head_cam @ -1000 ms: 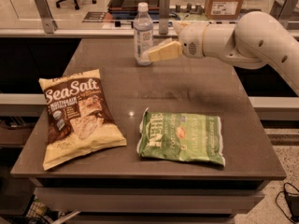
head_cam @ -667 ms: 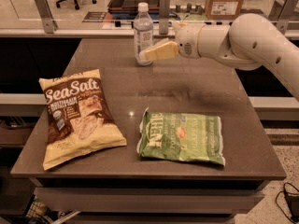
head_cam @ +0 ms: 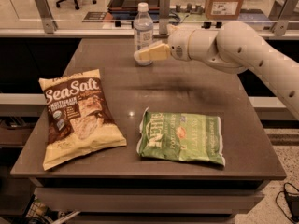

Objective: Knock blue plastic bottle over

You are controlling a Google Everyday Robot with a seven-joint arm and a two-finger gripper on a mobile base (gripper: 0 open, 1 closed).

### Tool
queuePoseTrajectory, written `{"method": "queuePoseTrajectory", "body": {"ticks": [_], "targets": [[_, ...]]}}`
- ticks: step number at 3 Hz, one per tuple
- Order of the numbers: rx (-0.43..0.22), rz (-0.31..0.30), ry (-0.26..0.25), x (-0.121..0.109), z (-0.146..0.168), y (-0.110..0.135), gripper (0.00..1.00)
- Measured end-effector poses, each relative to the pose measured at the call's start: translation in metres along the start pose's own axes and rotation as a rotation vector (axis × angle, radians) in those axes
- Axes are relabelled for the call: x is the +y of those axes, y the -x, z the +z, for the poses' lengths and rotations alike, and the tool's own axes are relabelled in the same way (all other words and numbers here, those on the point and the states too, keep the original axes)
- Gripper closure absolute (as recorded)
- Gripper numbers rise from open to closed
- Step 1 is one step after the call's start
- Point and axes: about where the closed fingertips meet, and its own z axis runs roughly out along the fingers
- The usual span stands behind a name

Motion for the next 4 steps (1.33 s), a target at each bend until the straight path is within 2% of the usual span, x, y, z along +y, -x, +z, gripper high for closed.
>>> {"method": "queuePoseTrajectory", "body": {"ticks": [1,3,4], "targets": [[-0.042,0.02,0.004,-0.004,0.019,-0.004,0.0],[-0.088,0.028,0.016,-0.006,0.039,-0.001,0.0],[-0.092,0.031,0.024,-0.004,0.041,-0.002,0.16]]}}
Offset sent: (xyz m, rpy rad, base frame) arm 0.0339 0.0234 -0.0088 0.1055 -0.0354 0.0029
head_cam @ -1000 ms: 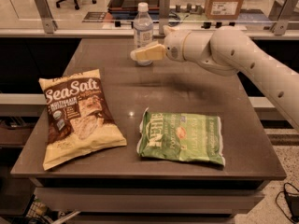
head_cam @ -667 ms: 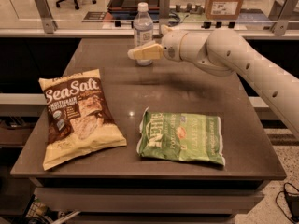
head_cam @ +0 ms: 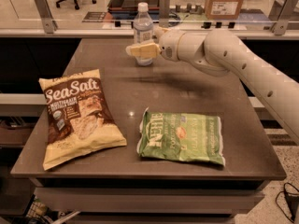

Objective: Knock blue plastic bottle over

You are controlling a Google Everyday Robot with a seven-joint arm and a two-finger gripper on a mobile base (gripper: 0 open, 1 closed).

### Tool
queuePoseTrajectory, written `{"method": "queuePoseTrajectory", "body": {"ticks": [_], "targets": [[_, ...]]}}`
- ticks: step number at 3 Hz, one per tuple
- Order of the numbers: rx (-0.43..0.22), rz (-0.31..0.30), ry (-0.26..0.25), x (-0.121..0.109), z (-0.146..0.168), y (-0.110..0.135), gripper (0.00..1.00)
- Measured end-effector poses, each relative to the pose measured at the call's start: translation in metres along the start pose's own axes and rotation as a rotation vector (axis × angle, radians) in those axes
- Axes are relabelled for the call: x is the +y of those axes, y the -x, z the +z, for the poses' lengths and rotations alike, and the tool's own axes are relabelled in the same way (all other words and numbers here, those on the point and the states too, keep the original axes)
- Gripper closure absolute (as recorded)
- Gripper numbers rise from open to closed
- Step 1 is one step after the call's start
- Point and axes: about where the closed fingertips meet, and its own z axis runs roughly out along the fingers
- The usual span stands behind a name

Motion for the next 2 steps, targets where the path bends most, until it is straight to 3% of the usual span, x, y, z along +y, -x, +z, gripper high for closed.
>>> {"method": "queuePoseTrajectory", "body": {"ticks": [2], "targets": [[-0.001,0.0,0.009,0.004,0.0043,0.0003,0.63]]}}
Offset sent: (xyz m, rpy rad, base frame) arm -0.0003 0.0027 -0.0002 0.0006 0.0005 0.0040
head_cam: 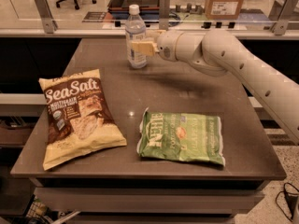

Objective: Knock blue plastic bottle over

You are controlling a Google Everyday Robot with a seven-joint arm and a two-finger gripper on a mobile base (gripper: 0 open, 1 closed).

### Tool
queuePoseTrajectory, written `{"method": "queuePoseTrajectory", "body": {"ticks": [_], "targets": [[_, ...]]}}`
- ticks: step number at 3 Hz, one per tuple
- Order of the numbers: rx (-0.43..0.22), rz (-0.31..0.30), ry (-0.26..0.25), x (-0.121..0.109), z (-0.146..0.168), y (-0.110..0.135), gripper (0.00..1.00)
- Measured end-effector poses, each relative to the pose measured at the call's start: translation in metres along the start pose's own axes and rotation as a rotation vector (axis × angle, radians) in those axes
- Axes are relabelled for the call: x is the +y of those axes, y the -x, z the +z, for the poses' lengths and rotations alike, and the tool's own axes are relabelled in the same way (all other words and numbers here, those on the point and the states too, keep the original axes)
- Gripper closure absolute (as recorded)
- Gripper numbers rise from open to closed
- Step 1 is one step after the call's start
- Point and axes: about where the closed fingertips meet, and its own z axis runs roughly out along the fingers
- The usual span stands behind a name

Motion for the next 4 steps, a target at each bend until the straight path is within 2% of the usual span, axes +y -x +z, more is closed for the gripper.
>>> {"method": "queuePoseTrajectory", "body": {"ticks": [1,2,4], "targets": [[0.0,0.0,0.004,0.002,0.002,0.0,0.86],[0.0,-0.001,0.011,0.004,0.006,0.003,1.0],[0.004,-0.008,-0.021,-0.013,-0.016,0.026,1.0]]}}
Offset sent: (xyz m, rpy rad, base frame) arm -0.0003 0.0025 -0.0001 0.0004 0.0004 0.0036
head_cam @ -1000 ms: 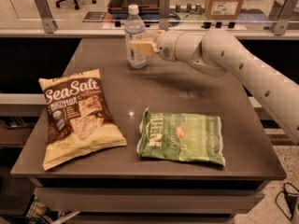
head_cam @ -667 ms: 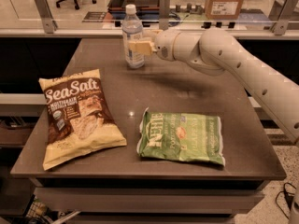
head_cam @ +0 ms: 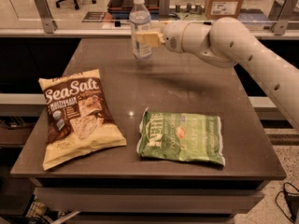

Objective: Knock blue plastic bottle over

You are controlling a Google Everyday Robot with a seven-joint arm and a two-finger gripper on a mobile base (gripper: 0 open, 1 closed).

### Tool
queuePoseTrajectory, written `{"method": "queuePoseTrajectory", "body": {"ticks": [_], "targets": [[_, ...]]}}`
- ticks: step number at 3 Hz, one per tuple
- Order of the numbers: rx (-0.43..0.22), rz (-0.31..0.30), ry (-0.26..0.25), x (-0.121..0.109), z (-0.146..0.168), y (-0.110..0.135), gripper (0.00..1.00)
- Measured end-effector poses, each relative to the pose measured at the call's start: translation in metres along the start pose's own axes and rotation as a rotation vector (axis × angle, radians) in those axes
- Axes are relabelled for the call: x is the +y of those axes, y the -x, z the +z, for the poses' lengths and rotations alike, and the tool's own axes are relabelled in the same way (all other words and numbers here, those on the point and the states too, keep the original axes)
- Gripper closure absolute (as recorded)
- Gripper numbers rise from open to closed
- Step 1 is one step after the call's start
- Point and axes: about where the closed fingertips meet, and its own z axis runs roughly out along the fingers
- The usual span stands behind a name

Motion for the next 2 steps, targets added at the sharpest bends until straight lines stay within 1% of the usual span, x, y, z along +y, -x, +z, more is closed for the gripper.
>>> {"method": "queuePoseTrajectory", "body": {"ticks": [1,2], "targets": [[0.016,-0.019,-0.023,-0.01,-0.018,0.017,1.0],[0.053,-0.045,-0.046,-0.016,-0.039,0.036,1.0]]}}
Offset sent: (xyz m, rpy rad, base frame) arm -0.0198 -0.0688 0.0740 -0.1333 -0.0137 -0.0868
